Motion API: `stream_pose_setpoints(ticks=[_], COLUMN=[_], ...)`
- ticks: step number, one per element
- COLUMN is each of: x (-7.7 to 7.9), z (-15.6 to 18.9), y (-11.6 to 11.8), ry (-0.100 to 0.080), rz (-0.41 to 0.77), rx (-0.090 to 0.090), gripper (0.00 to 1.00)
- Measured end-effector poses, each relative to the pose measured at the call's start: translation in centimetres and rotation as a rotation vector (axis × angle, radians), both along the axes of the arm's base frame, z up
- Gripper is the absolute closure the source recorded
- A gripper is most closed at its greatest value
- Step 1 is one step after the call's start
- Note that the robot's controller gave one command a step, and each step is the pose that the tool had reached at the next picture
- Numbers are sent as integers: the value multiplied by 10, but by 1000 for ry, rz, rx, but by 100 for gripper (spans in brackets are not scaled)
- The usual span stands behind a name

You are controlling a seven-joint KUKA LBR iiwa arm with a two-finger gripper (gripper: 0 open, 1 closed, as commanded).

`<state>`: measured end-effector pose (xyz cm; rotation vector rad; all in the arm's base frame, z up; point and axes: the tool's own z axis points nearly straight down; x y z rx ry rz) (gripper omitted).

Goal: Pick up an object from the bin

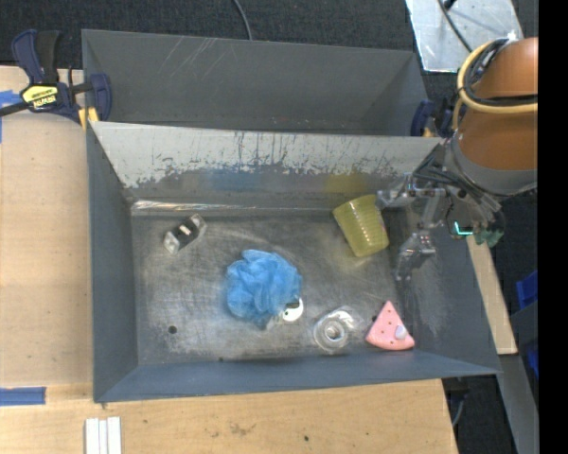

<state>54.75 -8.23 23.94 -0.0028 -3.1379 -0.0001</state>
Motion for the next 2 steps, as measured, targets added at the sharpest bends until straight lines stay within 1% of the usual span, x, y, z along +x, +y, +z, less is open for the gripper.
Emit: stream_pose_setpoints(ticks=[1, 2], x=[1, -10], z=[3, -53], y=[0, 19], ry=[-7, -12], rz=[1, 46], rx=[-1, -2], gripper=[0, 0])
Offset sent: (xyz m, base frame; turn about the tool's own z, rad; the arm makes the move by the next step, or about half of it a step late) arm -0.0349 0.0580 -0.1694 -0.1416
